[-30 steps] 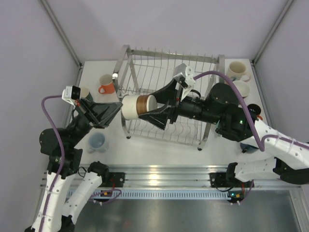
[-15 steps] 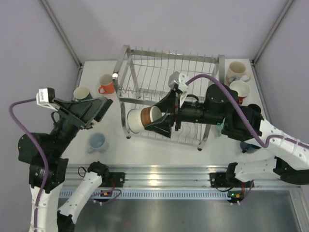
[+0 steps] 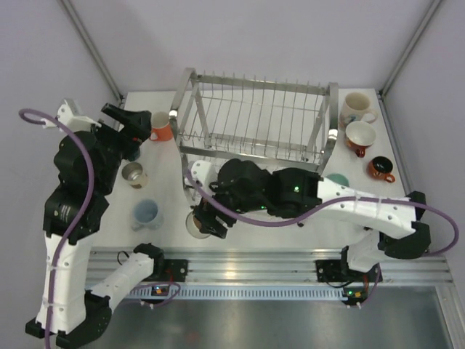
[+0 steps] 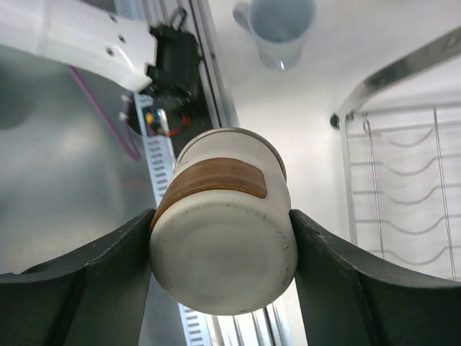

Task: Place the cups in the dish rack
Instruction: Place the cup upside down on the dish rack

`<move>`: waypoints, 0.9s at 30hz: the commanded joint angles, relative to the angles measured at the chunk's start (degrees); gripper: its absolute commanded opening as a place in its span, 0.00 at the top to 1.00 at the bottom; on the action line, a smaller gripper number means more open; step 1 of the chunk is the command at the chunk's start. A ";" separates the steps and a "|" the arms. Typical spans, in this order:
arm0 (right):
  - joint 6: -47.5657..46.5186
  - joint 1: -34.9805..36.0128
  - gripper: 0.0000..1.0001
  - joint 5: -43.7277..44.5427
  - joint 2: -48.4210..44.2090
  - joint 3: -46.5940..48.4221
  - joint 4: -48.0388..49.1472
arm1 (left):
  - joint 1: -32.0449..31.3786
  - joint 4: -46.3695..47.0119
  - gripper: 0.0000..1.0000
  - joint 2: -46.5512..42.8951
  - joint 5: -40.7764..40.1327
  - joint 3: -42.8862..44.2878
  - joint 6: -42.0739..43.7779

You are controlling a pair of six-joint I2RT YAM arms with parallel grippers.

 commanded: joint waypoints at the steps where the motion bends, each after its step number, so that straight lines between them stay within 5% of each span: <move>1: -0.81 2.34 1.00 8.86 3.33 0.54 -4.13 | 0.16 -1.50 0.06 2.10 -10.31 3.54 5.36; 9: -1.51 2.52 1.00 20.20 9.75 -4.92 -2.11 | 0.25 -0.53 0.04 6.58 -12.69 5.74 6.41; 15: -2.04 1.29 1.00 28.11 13.00 -4.13 -2.37 | 2.88 -2.29 0.03 14.23 -3.13 7.49 6.06; 21: -3.35 -0.56 1.00 33.47 15.99 -3.07 -3.43 | 24.13 1.92 0.04 18.62 25.60 2.24 3.25; 27: -5.38 -3.46 1.00 34.88 16.61 -4.04 -1.76 | 31.63 2.63 0.03 19.69 29.33 -0.58 5.00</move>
